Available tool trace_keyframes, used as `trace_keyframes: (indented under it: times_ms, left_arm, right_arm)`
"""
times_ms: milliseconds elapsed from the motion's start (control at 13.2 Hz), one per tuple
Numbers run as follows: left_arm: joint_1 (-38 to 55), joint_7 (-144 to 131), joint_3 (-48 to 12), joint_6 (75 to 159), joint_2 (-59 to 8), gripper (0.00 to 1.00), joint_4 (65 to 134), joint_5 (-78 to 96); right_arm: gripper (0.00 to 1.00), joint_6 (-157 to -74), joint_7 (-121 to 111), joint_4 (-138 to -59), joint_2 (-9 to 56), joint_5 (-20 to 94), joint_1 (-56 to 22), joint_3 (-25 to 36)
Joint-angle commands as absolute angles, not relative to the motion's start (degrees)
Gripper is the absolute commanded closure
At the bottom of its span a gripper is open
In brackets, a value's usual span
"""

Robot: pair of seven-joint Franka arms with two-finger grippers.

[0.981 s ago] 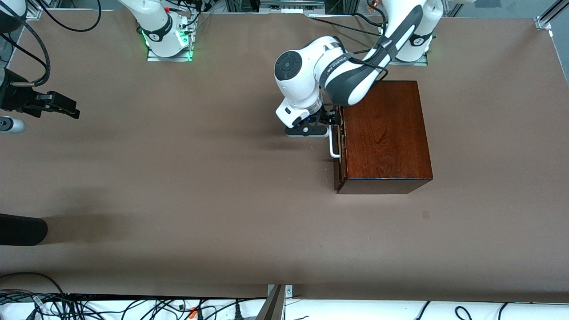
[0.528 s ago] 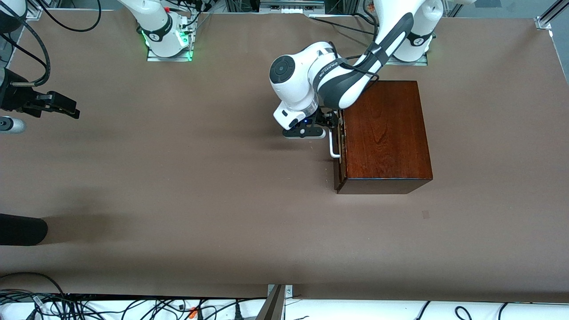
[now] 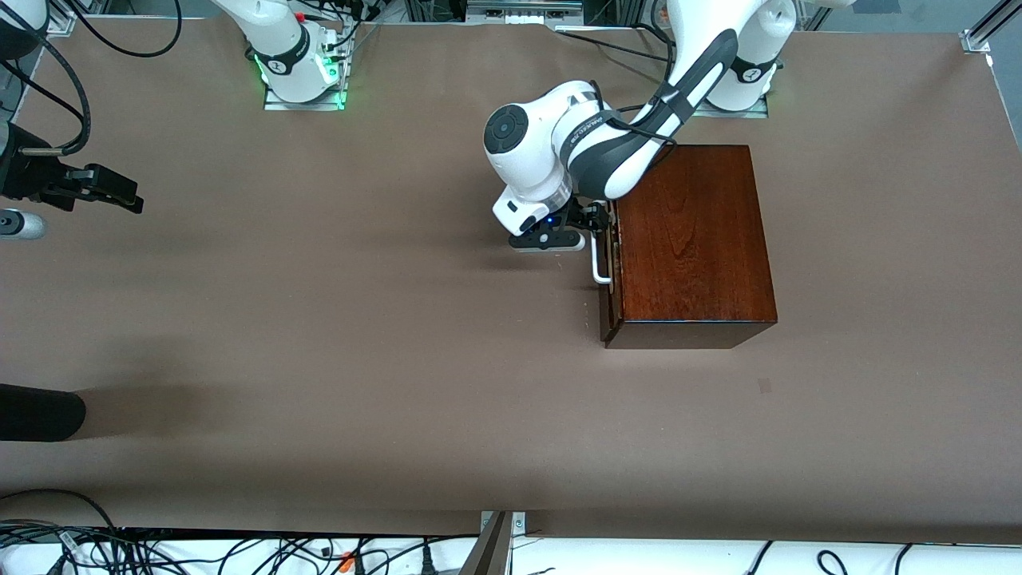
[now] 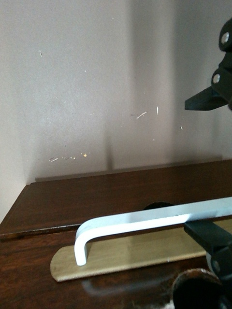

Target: Open drawer, take yellow block, close drawer

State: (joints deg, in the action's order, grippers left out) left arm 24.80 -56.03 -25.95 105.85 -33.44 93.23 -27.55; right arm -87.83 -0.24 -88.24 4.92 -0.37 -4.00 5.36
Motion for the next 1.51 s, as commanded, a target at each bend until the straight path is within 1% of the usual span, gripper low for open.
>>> trace_keyframes:
  times_ms: [0,453,679,1132,1434]
  left_arm:
    - [24.70,-58.27,-25.84,109.50,-33.40,0.00,95.62,-29.36]
    - [24.87,-62.13,-25.93,114.25,-34.62,0.00,95.01,-28.92]
    - [25.05,-63.72,-25.93,118.12,-35.33,0.00,94.57,-28.04]
    - [26.46,-65.03,-26.10,118.12,-38.23,0.00,88.69,-27.95]
    - [26.54,-65.04,-26.10,118.12,-38.50,0.00,87.90,-26.10]
  right_arm:
    - [0.00,-87.89,-0.09,-88.42,4.75,-0.88,-3.78,5.19]
    - [0.00,-87.98,-0.18,-88.42,4.75,-0.88,-3.78,5.19]
    - [0.00,-87.98,-0.18,-88.42,4.75,-0.88,-3.78,5.19]
    - [0.00,-87.98,-0.18,-88.42,4.75,-0.88,-3.78,5.19]
    - [0.00,-87.98,-0.18,-88.42,4.75,-0.88,-3.78,5.19]
